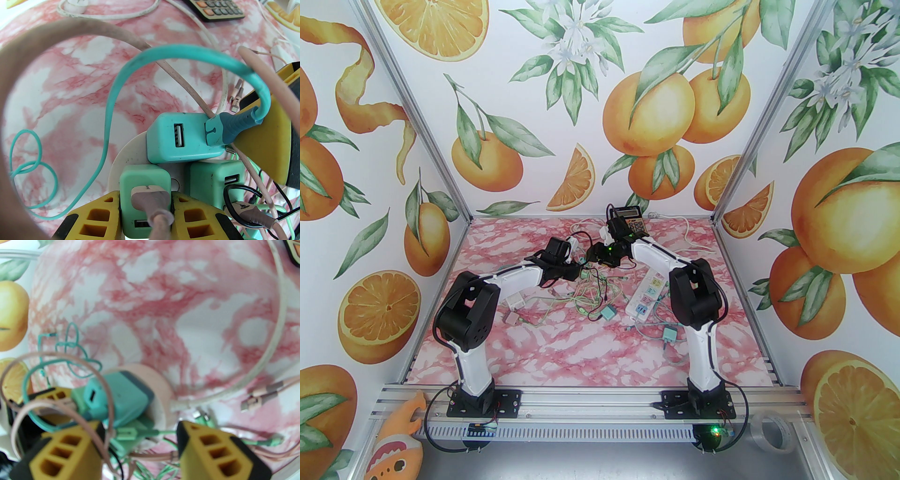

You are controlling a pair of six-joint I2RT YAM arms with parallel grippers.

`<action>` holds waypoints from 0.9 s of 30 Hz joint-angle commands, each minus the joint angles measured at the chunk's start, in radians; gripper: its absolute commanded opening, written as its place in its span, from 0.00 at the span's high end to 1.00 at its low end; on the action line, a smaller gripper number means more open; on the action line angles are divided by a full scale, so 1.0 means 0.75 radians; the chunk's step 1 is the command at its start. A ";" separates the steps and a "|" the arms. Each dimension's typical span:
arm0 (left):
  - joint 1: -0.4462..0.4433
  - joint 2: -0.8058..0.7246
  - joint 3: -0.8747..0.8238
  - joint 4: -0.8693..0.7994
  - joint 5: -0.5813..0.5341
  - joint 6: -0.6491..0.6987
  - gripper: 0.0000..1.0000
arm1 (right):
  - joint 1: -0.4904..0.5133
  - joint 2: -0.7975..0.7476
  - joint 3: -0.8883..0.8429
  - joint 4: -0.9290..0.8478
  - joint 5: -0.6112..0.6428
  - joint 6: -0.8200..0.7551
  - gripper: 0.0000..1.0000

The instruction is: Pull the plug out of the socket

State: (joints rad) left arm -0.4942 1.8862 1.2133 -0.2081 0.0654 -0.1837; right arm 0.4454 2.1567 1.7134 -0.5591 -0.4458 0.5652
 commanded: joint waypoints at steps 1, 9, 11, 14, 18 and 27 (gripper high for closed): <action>-0.022 -0.052 -0.004 -0.021 0.034 -0.009 0.80 | 0.032 0.036 0.001 0.049 -0.041 0.019 0.43; -0.022 -0.061 -0.019 -0.020 0.015 -0.015 0.82 | 0.007 -0.002 -0.112 -0.098 0.236 -0.047 0.43; -0.022 -0.065 -0.021 -0.024 0.012 -0.013 0.82 | -0.012 -0.044 -0.163 -0.086 0.288 -0.042 0.43; -0.022 -0.070 -0.028 -0.025 0.007 -0.009 0.82 | -0.033 -0.105 -0.219 -0.068 0.357 -0.044 0.43; -0.022 -0.071 -0.034 -0.027 0.007 -0.007 0.82 | -0.040 -0.111 -0.211 -0.061 0.283 -0.071 0.43; -0.022 -0.071 -0.034 -0.025 0.012 -0.011 0.82 | -0.040 -0.164 -0.302 0.248 -0.074 0.023 0.41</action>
State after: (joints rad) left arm -0.5007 1.8763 1.2018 -0.2092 0.0517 -0.1841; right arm 0.4129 2.0808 1.5043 -0.4736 -0.4030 0.5545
